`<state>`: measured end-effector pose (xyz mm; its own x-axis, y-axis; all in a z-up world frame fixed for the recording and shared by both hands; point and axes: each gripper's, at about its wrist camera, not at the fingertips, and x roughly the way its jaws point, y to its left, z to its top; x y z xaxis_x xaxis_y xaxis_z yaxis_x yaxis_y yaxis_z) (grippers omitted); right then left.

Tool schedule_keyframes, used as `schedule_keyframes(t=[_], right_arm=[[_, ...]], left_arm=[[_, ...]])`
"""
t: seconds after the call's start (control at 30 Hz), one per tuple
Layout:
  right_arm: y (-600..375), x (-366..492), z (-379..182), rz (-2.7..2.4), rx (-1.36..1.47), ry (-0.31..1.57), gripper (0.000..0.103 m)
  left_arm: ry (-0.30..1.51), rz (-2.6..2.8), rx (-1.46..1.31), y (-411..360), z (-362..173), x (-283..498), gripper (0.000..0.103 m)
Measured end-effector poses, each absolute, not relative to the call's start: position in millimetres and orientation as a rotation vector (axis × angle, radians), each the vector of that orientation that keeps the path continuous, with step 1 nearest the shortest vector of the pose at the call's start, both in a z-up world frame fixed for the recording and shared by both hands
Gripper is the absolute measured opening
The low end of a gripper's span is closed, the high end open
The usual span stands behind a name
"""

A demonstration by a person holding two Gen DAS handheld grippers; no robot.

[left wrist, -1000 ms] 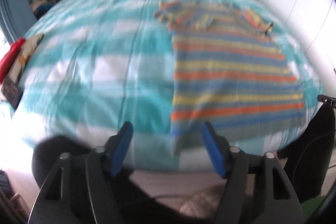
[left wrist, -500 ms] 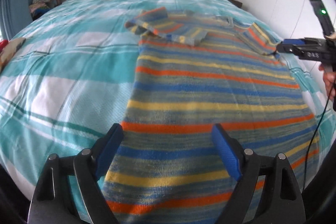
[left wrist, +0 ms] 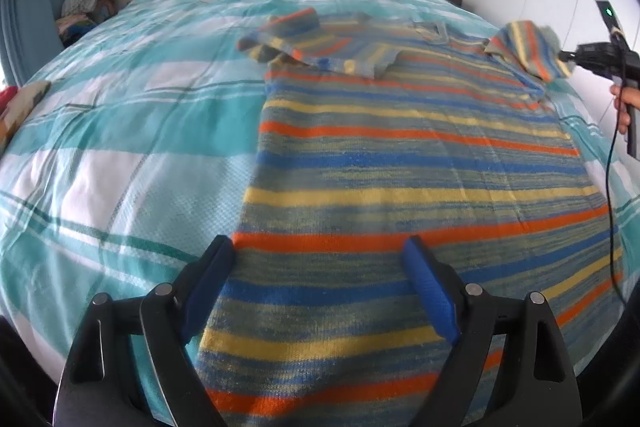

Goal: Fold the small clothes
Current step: 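Grasp a sleeve cuff with the right gripper and pull it outward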

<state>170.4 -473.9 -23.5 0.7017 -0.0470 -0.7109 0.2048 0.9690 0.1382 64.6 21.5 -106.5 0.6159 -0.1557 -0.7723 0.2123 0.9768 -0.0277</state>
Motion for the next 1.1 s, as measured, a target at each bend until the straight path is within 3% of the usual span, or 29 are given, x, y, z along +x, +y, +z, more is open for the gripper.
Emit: schedule_keyframes(t=[0.17,0.37,0.47,0.5,0.57,0.6,0.63,0.73,1.1], right_arm=[[-581,104,-38,-0.348,0.435,0.773,0.004],[-601,66,-91,-0.234,0.741,0.725,0.005],[-602,63,-109,-0.168,0.851,0.697,0.014],[-604,64,-110,-0.148,0.883,0.686,0.023],[-601,71,-106,-0.145,0.842,0.691,0.025],[-599,72,-104,-0.177,0.789,0.714,0.011],[-595,73,-102,-0.21,0.738,0.733,0.004],[-591,64,-97,-0.37,0.61,0.763,0.004],[-598,57,-106,-0.428,0.601,0.806,0.002]], left_arm=[[0.893,-0.216,0.051,20,-110,67,0.088],[0.891,-0.214,0.027,21,-113,67,0.09],[0.888,-0.215,0.012,23,-114,65,0.09],[0.887,-0.214,0.007,24,-114,65,0.09],[0.886,-0.209,0.0,24,-115,65,0.091],[0.886,-0.205,0.0,24,-116,66,0.092],[0.886,-0.202,0.002,23,-116,67,0.093],[0.88,-0.196,0.016,21,-118,66,0.093],[0.884,-0.19,0.028,17,-123,67,0.1]])
